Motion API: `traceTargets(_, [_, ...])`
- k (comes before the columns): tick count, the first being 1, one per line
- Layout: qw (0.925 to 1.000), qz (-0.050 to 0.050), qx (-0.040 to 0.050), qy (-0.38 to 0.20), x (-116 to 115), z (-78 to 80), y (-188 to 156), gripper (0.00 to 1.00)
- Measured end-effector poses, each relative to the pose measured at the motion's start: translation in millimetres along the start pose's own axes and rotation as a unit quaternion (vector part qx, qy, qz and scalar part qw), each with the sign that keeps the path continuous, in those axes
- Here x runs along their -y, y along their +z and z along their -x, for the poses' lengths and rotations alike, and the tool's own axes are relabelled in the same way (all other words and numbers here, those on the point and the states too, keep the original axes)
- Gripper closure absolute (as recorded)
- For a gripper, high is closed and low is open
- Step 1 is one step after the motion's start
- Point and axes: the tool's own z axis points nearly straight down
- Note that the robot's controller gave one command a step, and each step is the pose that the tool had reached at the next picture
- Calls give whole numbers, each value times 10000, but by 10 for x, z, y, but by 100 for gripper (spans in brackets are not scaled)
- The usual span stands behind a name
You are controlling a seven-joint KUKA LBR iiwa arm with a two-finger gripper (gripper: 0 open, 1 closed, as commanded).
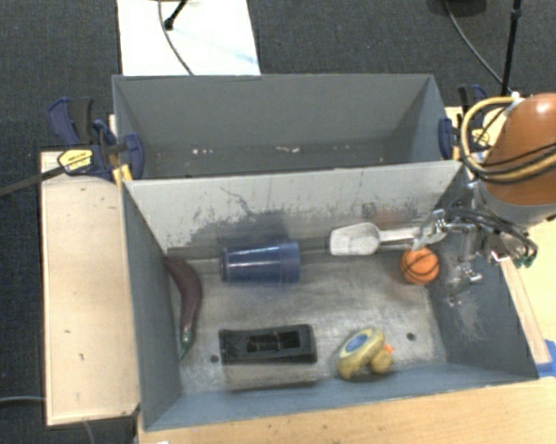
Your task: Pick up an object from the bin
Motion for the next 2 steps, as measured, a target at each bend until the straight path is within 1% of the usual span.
traceTargets(1, [9824,-1,21,-1870,-68,-51,545,0])
traceTargets(2, [9996,36,-9,-267,-43,121,576,100])
